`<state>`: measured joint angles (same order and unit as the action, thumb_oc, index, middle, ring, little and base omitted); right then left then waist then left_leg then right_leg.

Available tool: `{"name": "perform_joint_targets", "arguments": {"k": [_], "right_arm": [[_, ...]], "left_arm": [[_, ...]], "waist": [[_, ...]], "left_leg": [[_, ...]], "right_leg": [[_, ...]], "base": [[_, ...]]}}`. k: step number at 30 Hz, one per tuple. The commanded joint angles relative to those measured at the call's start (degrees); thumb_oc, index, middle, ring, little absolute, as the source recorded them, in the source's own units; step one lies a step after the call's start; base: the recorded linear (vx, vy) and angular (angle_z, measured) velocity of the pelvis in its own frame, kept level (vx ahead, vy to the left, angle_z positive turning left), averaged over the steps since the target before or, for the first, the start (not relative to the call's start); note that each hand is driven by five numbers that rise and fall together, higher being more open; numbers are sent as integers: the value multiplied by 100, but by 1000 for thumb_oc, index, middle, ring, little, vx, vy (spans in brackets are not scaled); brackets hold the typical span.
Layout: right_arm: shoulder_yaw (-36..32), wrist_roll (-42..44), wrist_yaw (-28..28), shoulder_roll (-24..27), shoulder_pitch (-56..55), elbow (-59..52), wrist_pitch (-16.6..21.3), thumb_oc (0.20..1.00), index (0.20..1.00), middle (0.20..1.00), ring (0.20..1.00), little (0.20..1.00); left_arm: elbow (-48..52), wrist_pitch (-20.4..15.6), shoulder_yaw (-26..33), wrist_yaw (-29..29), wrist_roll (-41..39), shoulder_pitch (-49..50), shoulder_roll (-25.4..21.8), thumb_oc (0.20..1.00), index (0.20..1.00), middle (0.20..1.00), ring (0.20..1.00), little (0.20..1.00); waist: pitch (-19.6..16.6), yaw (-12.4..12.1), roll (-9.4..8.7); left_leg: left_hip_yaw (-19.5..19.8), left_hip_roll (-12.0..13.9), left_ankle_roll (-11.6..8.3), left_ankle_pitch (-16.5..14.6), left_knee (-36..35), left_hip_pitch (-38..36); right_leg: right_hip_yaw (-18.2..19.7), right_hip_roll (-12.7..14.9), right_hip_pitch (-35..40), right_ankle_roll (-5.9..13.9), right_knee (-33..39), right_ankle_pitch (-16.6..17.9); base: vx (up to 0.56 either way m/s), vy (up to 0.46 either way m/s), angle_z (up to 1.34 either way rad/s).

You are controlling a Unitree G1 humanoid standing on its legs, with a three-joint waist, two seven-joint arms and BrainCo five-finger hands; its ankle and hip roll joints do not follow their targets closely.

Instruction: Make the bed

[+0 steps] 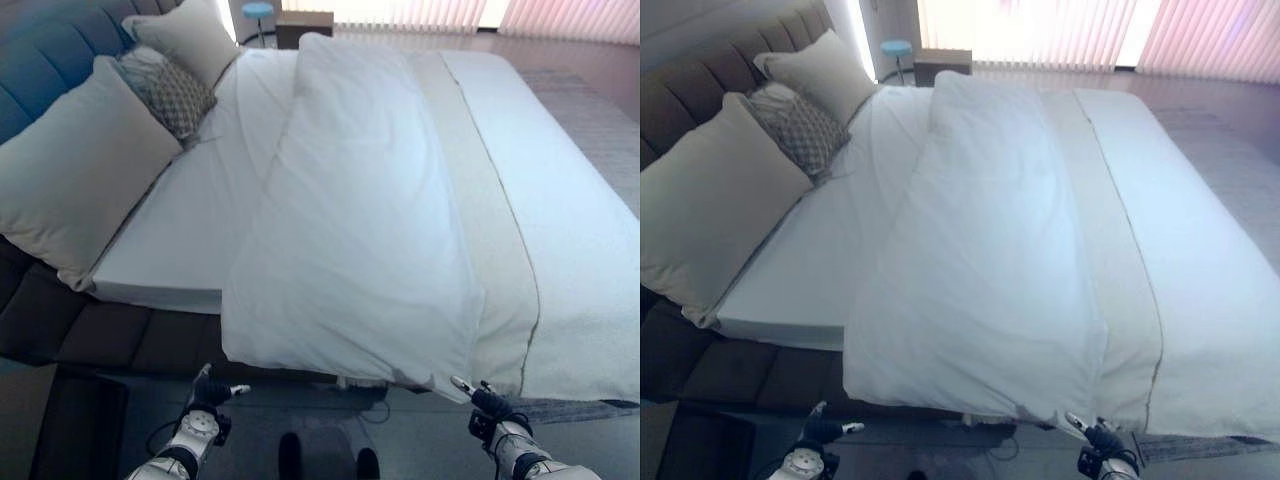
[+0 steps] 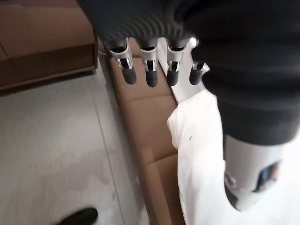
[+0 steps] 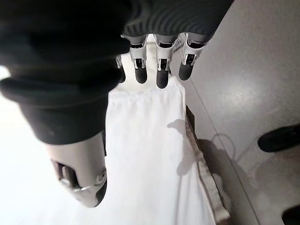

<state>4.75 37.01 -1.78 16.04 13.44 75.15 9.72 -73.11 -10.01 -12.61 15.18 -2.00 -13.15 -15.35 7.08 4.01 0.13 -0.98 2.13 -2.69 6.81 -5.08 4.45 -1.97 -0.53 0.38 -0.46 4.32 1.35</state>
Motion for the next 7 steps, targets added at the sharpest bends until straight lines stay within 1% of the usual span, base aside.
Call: {"name": "perform_joint_targets", "arguments": {"k": [1,2,3,4,5,7], "right_arm": [[-37,-304,206,-6,-158,220,-57,1000,1000,1000,1000,1000],[-37,-305,206,-6,-158,220,-57,1000,1000,1000,1000,1000],[-40,-375,270,-69,-263,269,-97,1000,1000,1000,1000,1000],[-40,-375,270,-69,-263,269,-97,1000,1000,1000,1000,1000],[72,-764,348,-277,-464,512,-194,1000,1000,1000,1000,1000],[71,-765,347,-277,-467,511,-194,1000,1000,1000,1000,1000]], "left_arm": [[-526,112,-196,-930,-289,1,386,1000,1000,1000,1000,1000],[-526,112,-196,-930,-289,1,386,1000,1000,1000,1000,1000],[-529,117,-250,-1111,-334,107,448,1000,1000,1000,1000,1000],[-529,117,-250,-1111,-334,107,448,1000,1000,1000,1000,1000],[-577,188,-432,-1820,-684,296,745,1000,1000,1000,1000,1000],[-576,189,-434,-1821,-686,298,745,1000,1000,1000,1000,1000]], "waist": [[-336,120,-61],[-336,119,-61],[-401,126,-63],[-400,126,-63],[-624,135,-57],[-622,133,-58]], "left_leg": [[10,89,-224,-159,8,-143],[9,89,-224,-159,8,-144],[-19,89,-207,-201,8,-207],[-19,89,-207,-201,8,-207],[-39,61,-123,-342,8,-393],[-40,61,-123,-344,8,-398]], "right_leg": [[441,419,-341,768,4,366],[441,419,-340,768,5,366],[468,428,-267,777,36,369],[468,428,-267,777,36,369],[540,465,-137,809,68,354],[541,465,-132,810,68,352]], "base": [[24,38,-8],[55,59,-13],[32,21,-15],[84,115,-12],[53,94,-9],[27,47,-9]]}}
